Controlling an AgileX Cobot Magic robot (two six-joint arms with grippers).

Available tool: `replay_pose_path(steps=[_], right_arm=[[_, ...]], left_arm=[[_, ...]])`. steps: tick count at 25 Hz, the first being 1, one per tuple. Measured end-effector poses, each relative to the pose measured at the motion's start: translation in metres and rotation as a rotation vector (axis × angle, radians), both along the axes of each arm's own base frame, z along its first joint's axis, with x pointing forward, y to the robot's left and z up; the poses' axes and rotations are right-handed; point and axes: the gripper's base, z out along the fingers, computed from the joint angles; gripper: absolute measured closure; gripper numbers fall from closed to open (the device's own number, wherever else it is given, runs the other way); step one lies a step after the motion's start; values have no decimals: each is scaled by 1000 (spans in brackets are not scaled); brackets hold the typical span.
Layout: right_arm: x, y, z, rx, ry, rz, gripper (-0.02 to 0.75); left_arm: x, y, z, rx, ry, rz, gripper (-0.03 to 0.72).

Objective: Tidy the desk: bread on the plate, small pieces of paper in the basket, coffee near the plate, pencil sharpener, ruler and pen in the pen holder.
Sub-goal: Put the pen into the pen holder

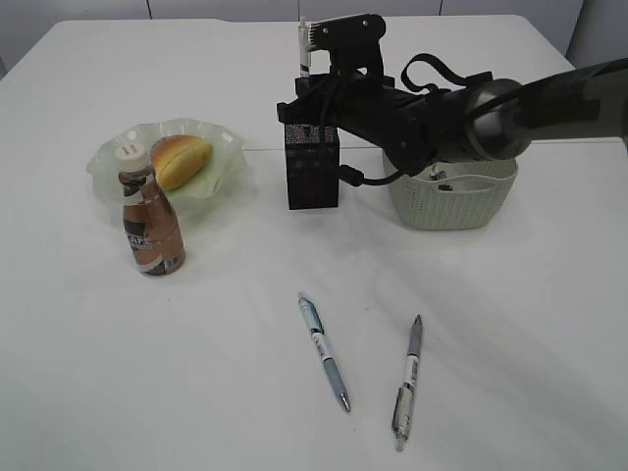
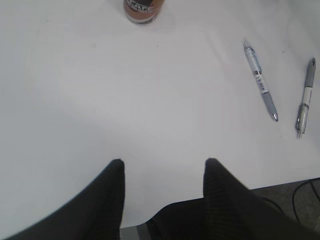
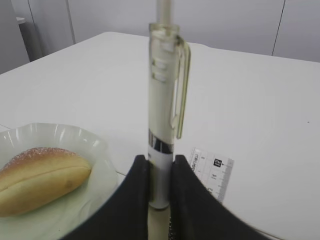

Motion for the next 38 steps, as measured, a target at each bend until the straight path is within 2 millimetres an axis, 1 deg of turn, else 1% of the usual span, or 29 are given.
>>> replay_pose_path(steps=[8,17,20,25,27,31,33,35,37,38], right_arm=[[2,-5,-2,-13,14,-11,657],[2,-6,-4,-20,28,-15,612],[2,-6,-4,-21,33,-16,562],[2,-7,-6,-11,61,-22,398],[1,-7,-7,-12,71,-24,368],[0,-8,-8,-38,126,-31,352],[-4,-10,2,-55,161,-38,351],[-9,-12,19,-61,192,-47,351],[-17,-15,41,-57,229,-60,351],[-22,-16,49,-58,263,-65,351]], left_arm=[[0,0,0,0,0,0,316],[-1,-2,0,-25,10,-4,316],[-1,-2,0,-26,10,-4,316],[-1,-2,0,-28,11,-4,316],[-1,-2,0,-28,11,-4,316],[-1,-2,0,-28,11,-4,316],[-1,-2,0,-28,11,-4,316],[-1,-2,0,-28,11,-4,316],[-1,-2,0,-28,11,-4,316],[-1,-2,0,-28,11,-4,316]])
